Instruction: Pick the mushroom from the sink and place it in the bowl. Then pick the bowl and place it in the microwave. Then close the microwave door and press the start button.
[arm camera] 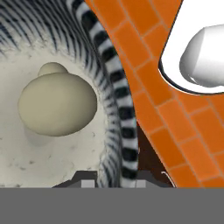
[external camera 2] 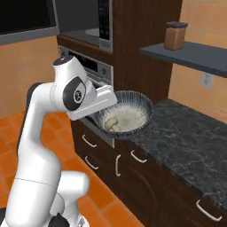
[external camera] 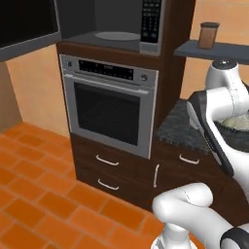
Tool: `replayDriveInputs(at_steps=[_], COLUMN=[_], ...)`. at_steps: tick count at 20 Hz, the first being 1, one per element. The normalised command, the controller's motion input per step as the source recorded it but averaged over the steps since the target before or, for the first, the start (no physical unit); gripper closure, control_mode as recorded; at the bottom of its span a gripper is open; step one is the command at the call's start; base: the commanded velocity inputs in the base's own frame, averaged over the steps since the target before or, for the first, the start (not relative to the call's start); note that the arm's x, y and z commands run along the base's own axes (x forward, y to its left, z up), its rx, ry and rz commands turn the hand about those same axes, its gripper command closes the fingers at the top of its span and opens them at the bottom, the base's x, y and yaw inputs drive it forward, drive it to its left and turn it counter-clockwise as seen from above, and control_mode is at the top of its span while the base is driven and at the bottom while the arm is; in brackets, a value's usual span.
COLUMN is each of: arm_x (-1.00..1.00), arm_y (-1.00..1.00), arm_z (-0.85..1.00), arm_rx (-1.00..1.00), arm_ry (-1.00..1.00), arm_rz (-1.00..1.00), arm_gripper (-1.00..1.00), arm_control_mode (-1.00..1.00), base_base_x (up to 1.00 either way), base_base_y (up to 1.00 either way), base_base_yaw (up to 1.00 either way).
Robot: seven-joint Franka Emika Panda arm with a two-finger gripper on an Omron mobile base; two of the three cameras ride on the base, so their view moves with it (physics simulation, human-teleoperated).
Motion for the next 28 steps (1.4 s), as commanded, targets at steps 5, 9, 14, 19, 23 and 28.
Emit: replayDriveInputs(at_steps=[5,9,14,19,23,28], arm_x=[0.00,0.00,0.00,0.00,0.00,0.00], arm_y=[0.00,0.00,0.00,0.00,0.00,0.00], arm_z=[0.00,0.00,0.00,0.00,0.00,0.00], arm_rx=[0.00,0.00,0.00,0.00,0.00,0.00], arm_ry=[0.00,0.00,0.00,0.00,0.00,0.00], arm_rz=[0.00,0.00,0.00,0.00,0.00,0.00], arm_gripper=[1.00,1.00,1.00,1.00,1.00,1.00], arm_control_mode=[1.00,1.00,1.00,1.00,1.00,1.00], base_base_x=[0.75,0.30,0.59,0.40,0.31,0.17], base_base_y=[0.68,0.96,0.80,0.63,0.38,0.35], base_base_yaw=[-0.48,-0.47,-0.45,-0.37,-0.23,-0.22])
